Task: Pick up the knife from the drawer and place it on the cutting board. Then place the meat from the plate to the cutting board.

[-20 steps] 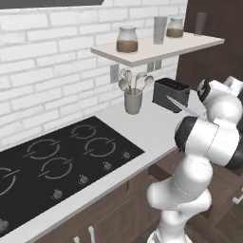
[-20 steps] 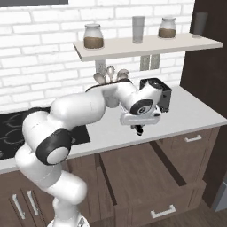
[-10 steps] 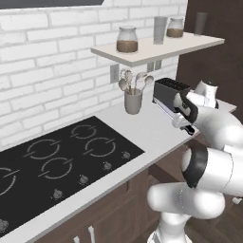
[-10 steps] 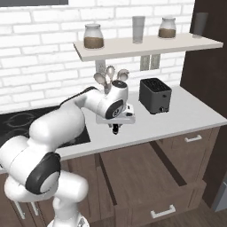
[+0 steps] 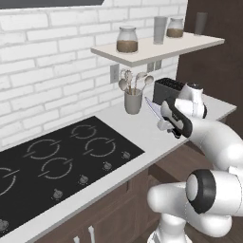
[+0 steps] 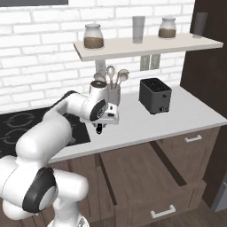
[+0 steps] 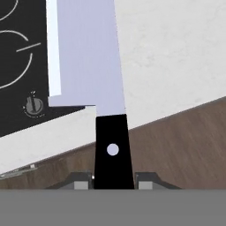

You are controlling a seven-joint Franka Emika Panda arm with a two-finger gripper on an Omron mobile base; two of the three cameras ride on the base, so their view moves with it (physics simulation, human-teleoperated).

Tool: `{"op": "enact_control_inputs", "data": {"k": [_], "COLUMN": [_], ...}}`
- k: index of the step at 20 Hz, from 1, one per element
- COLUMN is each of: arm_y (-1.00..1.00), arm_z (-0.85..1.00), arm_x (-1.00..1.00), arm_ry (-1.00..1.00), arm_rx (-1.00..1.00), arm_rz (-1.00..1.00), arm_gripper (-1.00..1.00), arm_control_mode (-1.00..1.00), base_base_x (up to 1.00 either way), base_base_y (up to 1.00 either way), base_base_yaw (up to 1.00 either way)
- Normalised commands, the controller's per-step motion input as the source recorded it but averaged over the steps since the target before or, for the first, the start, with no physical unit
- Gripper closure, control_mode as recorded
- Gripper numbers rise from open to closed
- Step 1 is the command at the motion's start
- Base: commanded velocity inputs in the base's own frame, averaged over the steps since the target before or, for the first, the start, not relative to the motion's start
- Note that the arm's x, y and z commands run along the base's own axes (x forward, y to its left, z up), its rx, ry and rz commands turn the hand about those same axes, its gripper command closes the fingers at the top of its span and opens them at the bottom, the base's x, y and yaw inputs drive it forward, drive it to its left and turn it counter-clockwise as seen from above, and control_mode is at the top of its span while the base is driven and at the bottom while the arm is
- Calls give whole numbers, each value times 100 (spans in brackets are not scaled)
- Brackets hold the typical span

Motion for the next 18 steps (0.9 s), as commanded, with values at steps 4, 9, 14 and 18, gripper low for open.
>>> {"op": "enact_control_inputs", "data": {"k": [4,9,14,18], "arm_y": [7,0,0,0], "arm_z": [0,0,0,0], "arm_x": [-3,0,0,0], "arm_ry": [0,0,0,0], "arm_rx": [1,0,0,0], "arm_rz": [0,0,0,0], "arm_gripper": [100,100,100,100], "arm_control_mode": [100,100,100,100], "base_base_x": [-2,-32,-73,-24], "base_base_y": [1,0,11,41], "base_base_yaw": [0,-2,3,16]}}
